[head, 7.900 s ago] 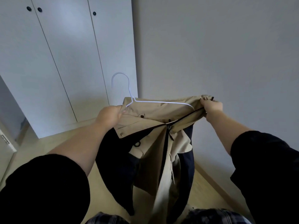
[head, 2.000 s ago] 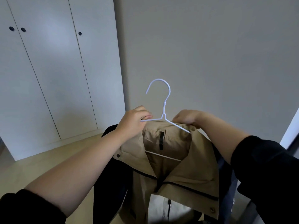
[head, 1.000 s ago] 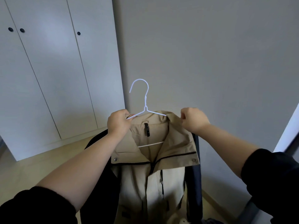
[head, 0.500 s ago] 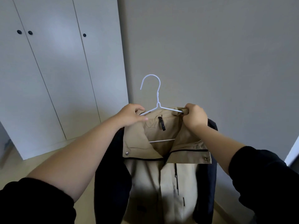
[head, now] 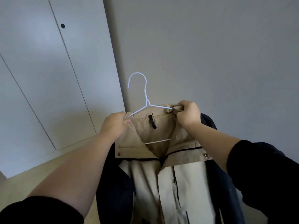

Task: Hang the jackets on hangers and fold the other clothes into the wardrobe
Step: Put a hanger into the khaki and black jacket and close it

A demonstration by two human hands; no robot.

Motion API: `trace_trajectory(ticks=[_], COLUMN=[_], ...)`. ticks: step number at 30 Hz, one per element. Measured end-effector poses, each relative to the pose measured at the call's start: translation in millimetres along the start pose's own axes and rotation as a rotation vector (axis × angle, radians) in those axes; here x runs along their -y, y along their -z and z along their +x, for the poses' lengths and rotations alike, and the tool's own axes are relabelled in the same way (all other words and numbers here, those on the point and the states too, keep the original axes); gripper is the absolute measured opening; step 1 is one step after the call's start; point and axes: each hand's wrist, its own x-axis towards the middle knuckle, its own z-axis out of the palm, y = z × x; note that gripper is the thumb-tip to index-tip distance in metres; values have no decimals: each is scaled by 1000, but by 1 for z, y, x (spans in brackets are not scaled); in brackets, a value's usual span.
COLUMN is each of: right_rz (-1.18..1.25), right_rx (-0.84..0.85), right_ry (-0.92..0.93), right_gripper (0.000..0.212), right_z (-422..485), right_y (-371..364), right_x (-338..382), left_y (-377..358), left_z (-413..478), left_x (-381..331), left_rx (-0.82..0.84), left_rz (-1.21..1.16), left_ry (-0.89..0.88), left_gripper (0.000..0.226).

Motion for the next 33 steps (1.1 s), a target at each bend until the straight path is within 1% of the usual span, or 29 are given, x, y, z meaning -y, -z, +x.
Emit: trace_trajectory(ticks=[3, 7, 9, 12, 16, 19, 23, 29, 33], right_rz=[-15, -30, -39, -39, -38, -32, -54, -111, -213], right_rx=[27, 39, 39, 11, -56, -141, -273, -461, -613], right_ry=[-2, 8, 30, 80, 120, 149, 181, 223, 270], right_gripper=[13, 13, 13, 11, 12, 12, 13, 14, 13], right_z=[15, 12, 1, -19, -43, -56, -81, -131, -161], right_y=[-15, -15, -3, 34, 107, 172, 266, 402, 489], right_x=[-7, -13, -11, 2, 32, 56, 78, 106, 122], left_y=[-8, -15, -10, 13, 69, 116, 170, 241, 286], left_z=[16, 13, 0, -30, -64, -83, -111, -150, -173], left_x=[2, 1, -4, -24, -77, -129, -197, -296, -362], left_rx=[-14, -18, -30, -73, -142, -214, -303, -371, -435], left_rz=[80, 174, 203, 185, 160, 158, 131, 43, -19], left_ry=[-17, -32, -54, -84, -107, -131, -187, -280, -363], left_gripper=[26, 23, 22, 19, 13, 9, 17, 26, 23])
